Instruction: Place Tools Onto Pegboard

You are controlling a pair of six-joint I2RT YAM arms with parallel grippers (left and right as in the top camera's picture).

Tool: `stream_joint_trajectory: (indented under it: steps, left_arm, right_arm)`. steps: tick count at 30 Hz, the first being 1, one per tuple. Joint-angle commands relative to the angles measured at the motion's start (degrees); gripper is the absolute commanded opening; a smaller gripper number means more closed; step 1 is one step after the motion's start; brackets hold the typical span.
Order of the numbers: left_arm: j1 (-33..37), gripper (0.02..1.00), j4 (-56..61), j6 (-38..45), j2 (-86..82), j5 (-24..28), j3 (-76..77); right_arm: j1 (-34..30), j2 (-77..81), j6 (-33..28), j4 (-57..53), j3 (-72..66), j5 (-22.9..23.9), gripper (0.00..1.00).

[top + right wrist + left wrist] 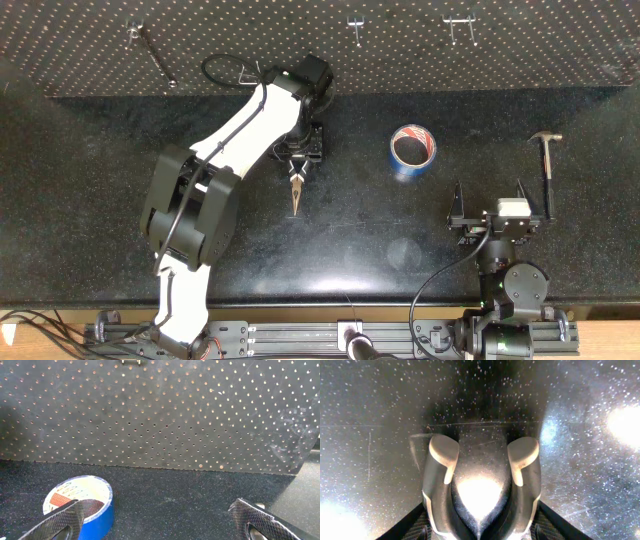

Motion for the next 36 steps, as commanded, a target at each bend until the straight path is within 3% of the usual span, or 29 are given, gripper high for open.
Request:
stream_joint_trajectory:
  steps: [1, 27, 31, 36]
  left_arm:
    - [0.0, 0.029, 1.0, 0.1, 2.2, 0.3, 0.6]
    - [-0.1, 0.029, 1.0, 0.1, -13.5, -0.2, 0.7]
    - [-0.1, 0.029, 1.0, 0.1, -20.5, -5.4, 0.7]
    - [-0.8, 0.029, 2.9, 1.5, -31.4, -20.3, 0.7]
  right_arm:
    - [-0.1, -0.4, -0.6, -0.3, -0.1, 0.5, 0.976]
    - [-0.1, -0.4, -0.6, -0.3, -0.1, 0.5, 0.976]
    - [-0.1, -0.4, -0.6, -0.3, -0.1, 0.5, 0.976]
    - [-0.1, -0.4, -0.6, -0.3, -0.1, 0.5, 0.976]
